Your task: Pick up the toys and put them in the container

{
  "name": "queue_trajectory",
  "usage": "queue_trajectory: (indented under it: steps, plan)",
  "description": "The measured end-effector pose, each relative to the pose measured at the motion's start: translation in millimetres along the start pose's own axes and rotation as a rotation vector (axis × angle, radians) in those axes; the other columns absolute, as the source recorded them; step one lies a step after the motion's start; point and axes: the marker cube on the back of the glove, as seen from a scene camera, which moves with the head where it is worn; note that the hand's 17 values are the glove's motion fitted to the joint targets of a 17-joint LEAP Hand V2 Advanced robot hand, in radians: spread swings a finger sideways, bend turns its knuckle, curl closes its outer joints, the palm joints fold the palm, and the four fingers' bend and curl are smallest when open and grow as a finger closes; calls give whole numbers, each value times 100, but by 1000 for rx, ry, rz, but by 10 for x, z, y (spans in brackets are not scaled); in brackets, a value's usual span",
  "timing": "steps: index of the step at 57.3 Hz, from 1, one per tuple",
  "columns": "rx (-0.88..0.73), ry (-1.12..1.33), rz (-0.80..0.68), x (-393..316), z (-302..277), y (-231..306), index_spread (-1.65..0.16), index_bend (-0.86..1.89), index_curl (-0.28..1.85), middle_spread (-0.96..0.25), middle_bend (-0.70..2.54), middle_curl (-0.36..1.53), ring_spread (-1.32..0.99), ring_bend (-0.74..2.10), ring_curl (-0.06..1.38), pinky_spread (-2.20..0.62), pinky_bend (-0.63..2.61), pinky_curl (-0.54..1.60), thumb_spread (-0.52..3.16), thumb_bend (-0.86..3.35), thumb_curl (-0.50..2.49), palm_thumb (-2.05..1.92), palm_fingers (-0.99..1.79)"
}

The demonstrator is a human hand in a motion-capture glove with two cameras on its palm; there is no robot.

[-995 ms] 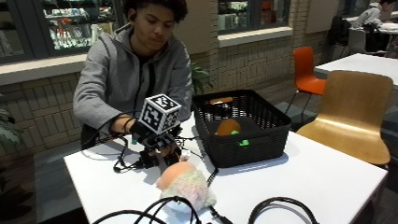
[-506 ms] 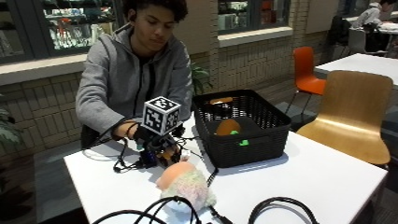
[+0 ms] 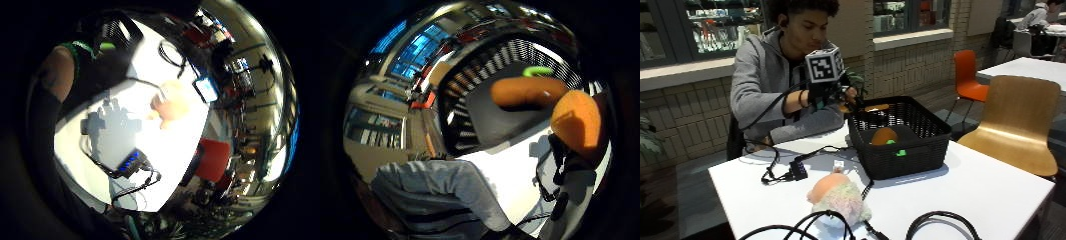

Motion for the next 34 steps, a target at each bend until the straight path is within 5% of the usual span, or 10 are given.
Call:
queue_trajectory:
  steps: [11, 17, 21, 26, 34]
  plan:
    - [-52, 193, -207, -540, -83, -440, -9, 102, 62, -18, 41, 56, -27, 21, 26, -13, 69, 28, 157, 29, 40, 69, 40]
    - [-145, 96, -129, -762, -53, -468, -11, 102, 62, -18, 37, 57, -26, 17, 26, -13, 73, 30, 155, 24, 38, 61, 33]
    - [-225, 177, -204, -672, -30, -431, -12, 98, 63, -14, 25, 55, -23, 16, 26, -12, 82, 34, 151, 18, 35, 51, 15]
    - [-256, 231, -204, -528, -48, -396, -9, 51, 52, -4, 15, 50, -16, 21, 29, -9, 99, 38, 136, 4, 31, 34, -20]
    - [-238, 102, -63, -265, -167, -287, -8, 14, 38, 3, 12, 44, -12, 21, 29, -6, 102, 38, 122, -3, 31, 26, -17]
